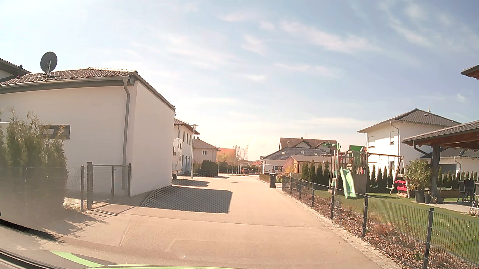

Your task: Follow the waypoints while adhering to traffic rules and regulations

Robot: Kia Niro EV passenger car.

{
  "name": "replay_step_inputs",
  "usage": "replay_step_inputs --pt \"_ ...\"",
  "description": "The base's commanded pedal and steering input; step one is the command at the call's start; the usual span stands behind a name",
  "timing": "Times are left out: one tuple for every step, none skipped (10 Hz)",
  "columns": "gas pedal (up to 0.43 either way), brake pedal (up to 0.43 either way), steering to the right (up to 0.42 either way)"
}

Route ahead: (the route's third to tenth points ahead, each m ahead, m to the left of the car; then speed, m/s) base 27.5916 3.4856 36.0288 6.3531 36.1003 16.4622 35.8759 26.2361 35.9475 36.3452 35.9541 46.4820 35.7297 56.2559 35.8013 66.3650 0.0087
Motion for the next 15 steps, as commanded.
replay_step_inputs --pt "0.000 0.305 0.000" --pt "0.000 0.305 0.000" --pt "0.000 0.305 0.000" --pt "0.000 0.305 0.000" --pt "0.000 0.305 0.000" --pt "0.000 0.305 0.000" --pt "0.000 0.305 0.000" --pt "0.000 0.305 0.000" --pt "0.000 0.305 0.000" --pt "0.000 0.305 0.000" --pt "0.000 0.305 0.000" --pt "0.000 0.305 0.000" --pt "0.000 0.305 0.000" --pt "0.000 0.305 0.000" --pt "0.000 0.305 0.000"
